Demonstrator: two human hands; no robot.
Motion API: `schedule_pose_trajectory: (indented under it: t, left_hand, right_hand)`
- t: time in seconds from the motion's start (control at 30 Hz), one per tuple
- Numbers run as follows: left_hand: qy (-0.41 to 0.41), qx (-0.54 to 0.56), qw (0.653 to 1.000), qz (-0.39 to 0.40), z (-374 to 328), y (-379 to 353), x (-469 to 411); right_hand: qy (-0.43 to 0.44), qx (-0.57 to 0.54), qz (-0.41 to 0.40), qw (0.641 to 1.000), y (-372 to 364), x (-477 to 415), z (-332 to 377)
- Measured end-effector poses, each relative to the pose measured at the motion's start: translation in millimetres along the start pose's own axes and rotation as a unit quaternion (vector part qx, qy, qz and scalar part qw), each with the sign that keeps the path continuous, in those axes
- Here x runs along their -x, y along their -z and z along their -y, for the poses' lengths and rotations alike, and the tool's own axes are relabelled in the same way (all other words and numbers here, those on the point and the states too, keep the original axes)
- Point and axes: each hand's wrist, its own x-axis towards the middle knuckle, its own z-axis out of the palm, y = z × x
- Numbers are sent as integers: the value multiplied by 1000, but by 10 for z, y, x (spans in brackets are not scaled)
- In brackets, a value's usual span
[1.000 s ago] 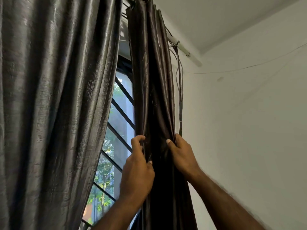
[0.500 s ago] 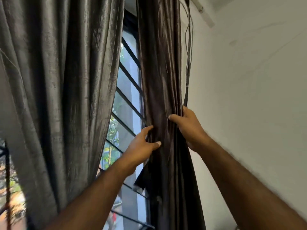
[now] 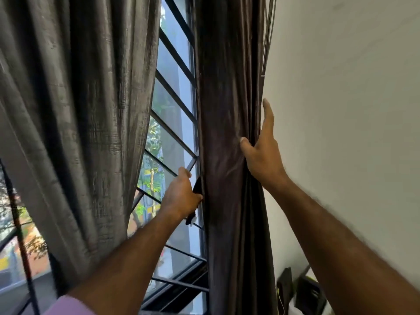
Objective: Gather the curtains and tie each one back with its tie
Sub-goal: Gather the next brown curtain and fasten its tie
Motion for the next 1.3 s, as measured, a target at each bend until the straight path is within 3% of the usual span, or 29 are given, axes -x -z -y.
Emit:
schedule_pose_trajectory:
  t: [0.13, 0.2, 0.3, 0.47, 0.53, 0.6, 0.7, 0.77, 0.87, 0.93, 1.0, 1.13, 1.2, 1.3]
  left_hand:
    - [8, -17, 1000, -5, 65, -41, 17]
    - [24, 68, 997, 8, -31, -11, 63]
    - [52, 257, 964, 35, -287, 106, 145]
    - [33, 331, 940, 70, -582, 231, 227]
    - [30, 342, 937, 64, -615, 229, 236]
    - [32, 362, 930, 50, -581, 203, 221]
    - [-18, 282, 958, 42, -402, 132, 221]
    - [-46, 207, 976, 44, -272, 86, 237]
    - [-46, 163, 985, 38, -163, 63, 215]
    - [-64, 113, 991, 37, -122, 90, 179]
    - [-81, 85, 993, 6, -96, 127, 150]
    - [-94, 80, 983, -134, -70, 139, 126]
    - [-109, 104, 970, -193, -118, 105, 120]
    - [-120, 115, 964, -205, -280, 41, 145]
  right_hand:
    - [78, 3, 13, 997, 24, 46, -85]
    - [79, 34, 27, 996, -40, 103, -195]
    - [77, 57, 70, 993, -169, 294, -373]
    - [57, -32, 196, 979, -257, 502, -487]
    - [44, -59, 157, 985, -278, 489, -478]
    - [12, -122, 62, 990, -305, 489, -433]
    - [-94, -254, -53, 961, -358, 486, -443]
    - [-175, -343, -70, 920, -365, 459, -453]
    - [-279, -462, 39, 841, -291, 390, -407]
    - [-337, -463, 133, 809, -216, 344, -364]
    - [-356, -423, 180, 814, -178, 287, -363]
    - [-331, -409, 162, 835, -167, 237, -387]
    - [-337, -421, 155, 828, -160, 254, -420]
    - [-356, -444, 166, 805, -141, 292, -413]
